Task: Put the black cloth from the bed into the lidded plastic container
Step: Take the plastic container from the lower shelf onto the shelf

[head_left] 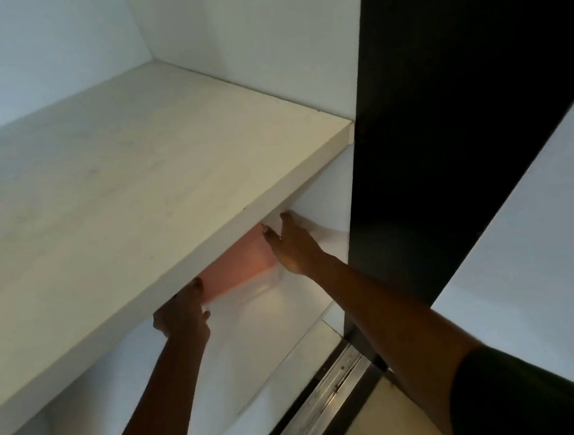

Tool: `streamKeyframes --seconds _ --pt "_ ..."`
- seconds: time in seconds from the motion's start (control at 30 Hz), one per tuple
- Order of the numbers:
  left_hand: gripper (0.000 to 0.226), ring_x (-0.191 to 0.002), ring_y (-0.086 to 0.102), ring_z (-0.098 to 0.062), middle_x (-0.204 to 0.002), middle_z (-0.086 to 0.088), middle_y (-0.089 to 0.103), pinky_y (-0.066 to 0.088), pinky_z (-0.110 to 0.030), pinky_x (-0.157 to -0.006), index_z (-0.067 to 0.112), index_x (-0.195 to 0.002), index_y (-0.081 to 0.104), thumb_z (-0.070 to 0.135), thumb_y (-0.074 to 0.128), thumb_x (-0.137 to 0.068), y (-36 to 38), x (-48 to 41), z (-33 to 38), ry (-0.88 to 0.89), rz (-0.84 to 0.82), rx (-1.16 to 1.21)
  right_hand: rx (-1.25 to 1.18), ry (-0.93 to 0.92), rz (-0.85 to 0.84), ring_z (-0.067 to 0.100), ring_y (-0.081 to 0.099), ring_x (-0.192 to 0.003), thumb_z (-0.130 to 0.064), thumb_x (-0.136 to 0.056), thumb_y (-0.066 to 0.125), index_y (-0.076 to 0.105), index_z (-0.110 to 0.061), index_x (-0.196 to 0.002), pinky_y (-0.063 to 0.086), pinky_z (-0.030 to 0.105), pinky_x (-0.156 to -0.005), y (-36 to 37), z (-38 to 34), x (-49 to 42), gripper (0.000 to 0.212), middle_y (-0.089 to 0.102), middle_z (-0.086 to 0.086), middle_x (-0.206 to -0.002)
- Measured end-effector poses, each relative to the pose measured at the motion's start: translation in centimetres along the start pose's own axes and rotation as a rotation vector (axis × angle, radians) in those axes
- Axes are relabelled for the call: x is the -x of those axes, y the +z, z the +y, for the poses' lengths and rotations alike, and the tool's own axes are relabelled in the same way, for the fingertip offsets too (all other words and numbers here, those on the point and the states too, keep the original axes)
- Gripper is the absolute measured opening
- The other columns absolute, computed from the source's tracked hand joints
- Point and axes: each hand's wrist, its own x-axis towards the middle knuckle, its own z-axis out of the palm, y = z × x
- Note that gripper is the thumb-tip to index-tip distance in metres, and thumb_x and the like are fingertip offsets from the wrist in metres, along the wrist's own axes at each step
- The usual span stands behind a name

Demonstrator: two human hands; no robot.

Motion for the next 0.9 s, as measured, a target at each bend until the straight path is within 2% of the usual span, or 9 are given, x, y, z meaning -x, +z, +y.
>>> streamKeyframes --seconds 0.17,0.3,0.4,0.5,0.63,0.73,0.8,0.87,0.9 --pt "0.028 -0.092 0.062 -0.037 -0.107 -0.022 0.063 0.055 -0.046 -0.077 -0.007 -0.104 0.060 0.008 0.066 -0.082 -3.3 3.6 0.3 -0.034 -0.040 -0.010 -0.244 0.204 -0.131 0.032 0.045 -0.128 -0.058 -0.096 0.022 0.034 -0.011 -0.142 0.037 0.042 -0.105 -0.5 0.4 4.5 0.067 0.044 0.017 -0.143" --pt "0.015 -0.082 0.062 -0.038 -0.090 -0.018 0.062 0.056 -0.050 -0.075 -0.002 -0.093 0.062 0.011 0.064 -0.084 -4.8 6.5 0.7 -0.068 -0.095 -0.049 -0.525 0.289 -0.155 0.033 0.043 -0.129 -0.055 -0.097 0.022 0.031 -0.013 -0.143 0.035 0.042 -0.104 -1.6 0.1 7.4 0.063 0.041 0.017 -0.145" --pt "0.013 -0.073 0.064 -0.037 -0.080 -0.017 0.064 0.057 -0.051 -0.073 -0.001 -0.081 0.059 0.011 0.064 -0.084 -6.0 9.6 1.7 -0.099 -0.135 -0.071 -0.732 0.284 -0.148 0.029 0.053 -0.113 -0.057 -0.095 0.031 0.033 -0.017 -0.142 0.040 0.044 -0.102 -3.2 -0.6 9.4 0.062 0.054 0.012 -0.127" --pt "0.014 -0.070 0.063 -0.034 -0.075 -0.016 0.063 0.058 -0.048 -0.070 0.002 -0.076 0.059 0.012 0.063 -0.084 -7.6 13.6 2.9 -0.131 -0.155 -0.041 -0.735 0.328 -0.224 0.034 0.050 -0.120 -0.068 -0.080 0.047 0.032 -0.030 -0.143 0.037 0.054 -0.107 -6.0 -1.4 12.3 0.075 0.048 0.013 -0.136" --pt "0.013 -0.085 0.066 -0.035 -0.094 -0.018 0.065 0.058 -0.049 -0.076 0.003 -0.093 0.059 0.014 0.061 -0.087 -9.8 20.1 4.0 -0.169 -0.183 -0.008 -0.663 0.362 -0.372 0.038 0.046 -0.127 -0.081 -0.061 0.053 0.038 -0.030 -0.141 0.028 0.060 -0.110 -10.5 -4.1 17.1 0.096 0.044 0.012 -0.144" --pt "0.014 -0.089 0.067 -0.034 -0.100 -0.016 0.066 0.058 -0.044 -0.076 0.006 -0.096 0.059 0.016 0.061 -0.087 -11.6 25.3 4.4 -0.194 -0.200 0.024 -0.591 0.351 -0.369 0.036 0.050 -0.121 -0.066 -0.072 0.059 0.045 -0.025 -0.135 0.037 0.056 -0.105 -13.5 -6.2 21.1 0.076 0.053 0.013 -0.134" --pt "0.014 -0.087 0.067 -0.034 -0.097 -0.016 0.066 0.059 -0.042 -0.073 0.005 -0.095 0.061 0.016 0.062 -0.087 -13.2 28.8 4.7 -0.216 -0.196 0.056 -0.527 0.325 -0.377 0.028 0.057 -0.104 -0.050 -0.082 0.059 0.047 -0.020 -0.131 0.048 0.042 -0.087 -15.7 -7.2 24.4 0.059 0.060 0.010 -0.116" --pt "0.015 -0.080 0.068 -0.032 -0.090 -0.016 0.068 0.059 -0.040 -0.069 0.002 -0.089 0.064 0.016 0.065 -0.084 -14.7 32.0 5.0 -0.202 -0.196 0.068 -0.468 0.315 -0.386 0.023 0.057 -0.096 -0.043 -0.085 0.058 0.046 -0.018 -0.130 0.048 0.035 -0.076 -18.0 -7.8 27.8 0.053 0.060 0.006 -0.107" --pt "0.013 -0.076 0.068 -0.031 -0.086 -0.015 0.069 0.059 -0.037 -0.065 0.003 -0.083 0.066 0.016 0.067 -0.083 -15.5 33.5 5.3 -0.181 -0.199 0.055 -0.442 0.306 -0.386 0.024 0.057 -0.096 -0.042 -0.084 0.059 0.045 -0.020 -0.130 0.050 0.036 -0.078 -19.1 -8.1 29.4 0.053 0.059 0.006 -0.107"
